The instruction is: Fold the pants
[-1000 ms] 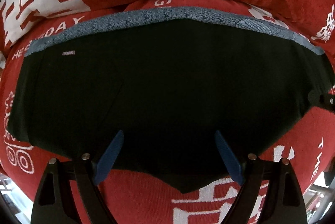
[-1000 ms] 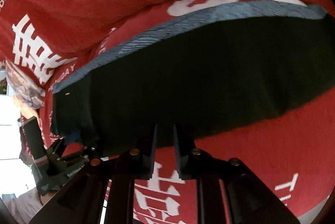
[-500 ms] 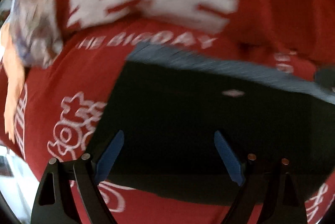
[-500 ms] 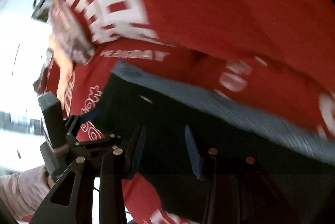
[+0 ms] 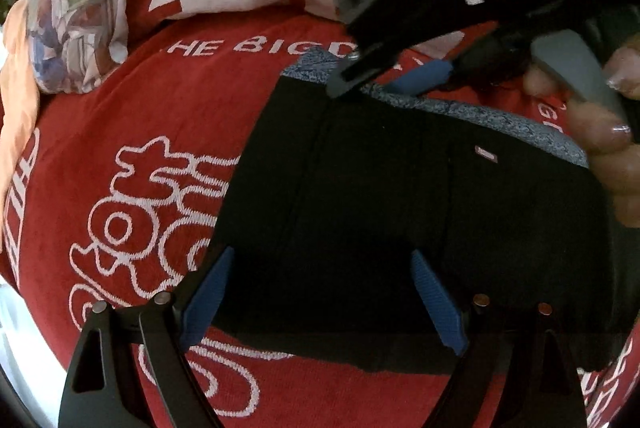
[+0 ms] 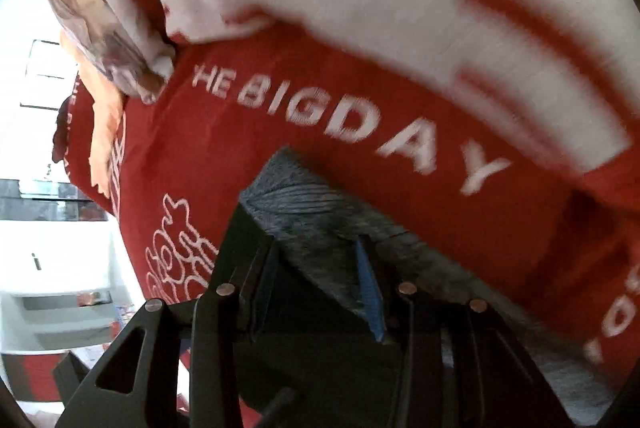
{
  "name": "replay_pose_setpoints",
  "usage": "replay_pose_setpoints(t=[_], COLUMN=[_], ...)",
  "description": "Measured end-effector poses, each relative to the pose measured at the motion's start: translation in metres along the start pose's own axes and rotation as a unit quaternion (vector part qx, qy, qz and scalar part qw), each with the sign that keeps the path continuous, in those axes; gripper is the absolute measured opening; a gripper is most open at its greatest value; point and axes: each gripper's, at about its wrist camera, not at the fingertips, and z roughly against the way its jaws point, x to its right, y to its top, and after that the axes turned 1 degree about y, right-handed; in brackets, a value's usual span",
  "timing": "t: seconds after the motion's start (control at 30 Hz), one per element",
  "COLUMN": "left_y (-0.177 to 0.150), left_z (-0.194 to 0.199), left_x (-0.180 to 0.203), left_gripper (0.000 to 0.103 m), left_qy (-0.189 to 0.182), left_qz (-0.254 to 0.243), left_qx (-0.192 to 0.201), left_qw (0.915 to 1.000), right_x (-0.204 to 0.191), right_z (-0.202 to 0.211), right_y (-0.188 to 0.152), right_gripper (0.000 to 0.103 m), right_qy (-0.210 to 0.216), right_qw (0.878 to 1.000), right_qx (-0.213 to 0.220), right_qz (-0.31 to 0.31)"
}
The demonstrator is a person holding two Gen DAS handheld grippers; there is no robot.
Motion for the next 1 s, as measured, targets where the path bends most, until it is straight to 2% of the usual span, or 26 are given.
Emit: replay_pose_setpoints(t=[0.07, 0.23, 0.33, 0.43, 0.53, 0.6, 0.73, 0.87, 1.0], left_y=[0.001, 0.001, -0.005, -0.013, -0.022, -0.023, -0.03, -0.038, -0.05], left_z=[0.002, 0.02, 0.036, 0.051, 0.068, 0.072, 0.089, 0.128, 0.166], left_x=[0.002, 0.006, 0.012, 0.024, 0.052, 0.069, 0.122, 0.177, 0.23], left_gripper=[0.089, 0.089, 0.089, 0.089, 0.089, 0.089, 0.089, 0.089, 0.089], left_qy=[0.002, 0.012, 0.005, -0.001, -0.008, -0.01, -0.025, -0.051, -0.084], left_qz=[-0.014, -0.034, -0.047, -0.062, -0.095, -0.112, -0.145, -0.196, -0.261], left_qx=[-0.003, -0.017, -0.034, -0.053, -0.066, -0.074, -0.106, -0.102, -0.115], left_qw=[0.9999, 0.9992, 0.9983, 0.9967, 0.9933, 0.9909, 0.9835, 0.9739, 0.9549], right_x=[-0.009, -0.007, 0.014, 0.049, 0.09, 0.117, 0.15, 0.155, 0.148], right_z=[0.001, 0.047, 0.088, 0.12, 0.145, 0.164, 0.198, 0.234, 0.269], right_y=[-0.003, -0.033, -0.079, -0.134, -0.202, -0.255, -0.34, -0.405, -0.445], right_gripper=[0.045, 0.046, 0.049, 0.051, 0.052, 0.052, 0.052, 0.052, 0.052], right_qy=[-0.015, 0.0, -0.017, -0.028, -0.025, -0.028, -0.038, -0.043, -0.038], right_qw=[1.0, 0.998, 0.996, 0.992, 0.98, 0.966, 0.94, 0.921, 0.912], right_qx=[0.015, 0.062, 0.08, 0.079, 0.079, 0.088, 0.102, 0.119, 0.14], right_qz=[0.014, -0.004, -0.033, -0.093, -0.181, -0.242, -0.323, -0.368, -0.384])
